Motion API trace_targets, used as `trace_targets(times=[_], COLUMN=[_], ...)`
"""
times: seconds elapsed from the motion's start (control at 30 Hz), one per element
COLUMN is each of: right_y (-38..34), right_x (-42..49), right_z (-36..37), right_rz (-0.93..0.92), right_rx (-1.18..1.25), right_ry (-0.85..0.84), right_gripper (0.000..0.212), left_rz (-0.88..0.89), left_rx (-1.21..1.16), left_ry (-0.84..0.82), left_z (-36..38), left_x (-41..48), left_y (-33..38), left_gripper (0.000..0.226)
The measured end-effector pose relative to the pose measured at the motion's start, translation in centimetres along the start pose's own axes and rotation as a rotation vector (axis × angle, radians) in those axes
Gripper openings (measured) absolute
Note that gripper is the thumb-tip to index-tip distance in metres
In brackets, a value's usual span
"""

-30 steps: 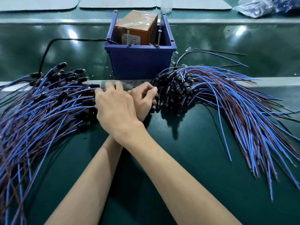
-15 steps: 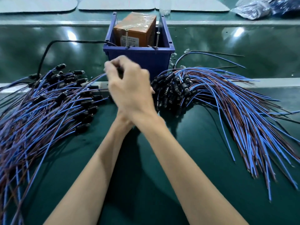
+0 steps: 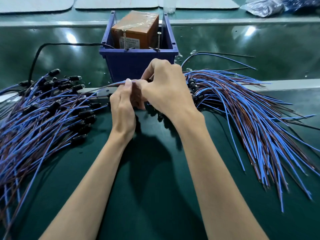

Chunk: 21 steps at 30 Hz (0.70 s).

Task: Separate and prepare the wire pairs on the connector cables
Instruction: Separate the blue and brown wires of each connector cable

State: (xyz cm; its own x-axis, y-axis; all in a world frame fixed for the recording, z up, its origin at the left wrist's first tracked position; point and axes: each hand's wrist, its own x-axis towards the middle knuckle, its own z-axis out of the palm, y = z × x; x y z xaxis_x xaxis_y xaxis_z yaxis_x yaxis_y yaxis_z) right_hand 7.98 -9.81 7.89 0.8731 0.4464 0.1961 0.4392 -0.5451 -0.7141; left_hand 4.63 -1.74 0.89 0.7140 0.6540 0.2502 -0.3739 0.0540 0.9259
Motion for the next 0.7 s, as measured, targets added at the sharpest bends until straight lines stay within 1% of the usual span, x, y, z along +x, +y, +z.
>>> trace_targets(times=[0.07,0.2,0.27,0.43,0.53,0.63,0.7], right_y=[0.0,0.0,-0.1,-0.3,-0.4,-0.4,-0.5], right_x=[0.0,0.0,-0.1,-0.2,-0.2,-0.2,-0.2], right_z=[-0.1,-0.2,-0.4,-1.1,-1.2,-1.0,-0.9], right_rz=[-0.007,-0.042,-0.037,-0.007,0.014,0.006,-0.003], right_rx=[-0.023,-0.124,-0.137,-0.104,-0.063,-0.052,-0.052], right_ry=[-0.046,-0.142,-0.191,-0.288,-0.305,-0.295,-0.286], right_gripper=[0.017,0.020,0.022,0.014,0.017,0.017,0.015], left_rz=[-0.008,-0.001,-0.014,-0.008,-0.010,-0.021,-0.032], left_rx=[0.019,0.031,0.026,-0.001,-0.007,-0.023,-0.034], left_ry=[0.045,0.039,0.072,0.079,0.091,0.106,0.124], left_z=[-0.2,-0.5,-0.7,-0.5,-0.5,-0.6,-0.7], left_x=[0.2,0.4,0.7,0.6,0.5,0.6,0.7], left_y=[-0.4,-0.8,-0.7,-0.6,-0.4,-0.6,-0.7], left_gripper=[0.028,0.026,0.023,0.029,0.031,0.022,0.023])
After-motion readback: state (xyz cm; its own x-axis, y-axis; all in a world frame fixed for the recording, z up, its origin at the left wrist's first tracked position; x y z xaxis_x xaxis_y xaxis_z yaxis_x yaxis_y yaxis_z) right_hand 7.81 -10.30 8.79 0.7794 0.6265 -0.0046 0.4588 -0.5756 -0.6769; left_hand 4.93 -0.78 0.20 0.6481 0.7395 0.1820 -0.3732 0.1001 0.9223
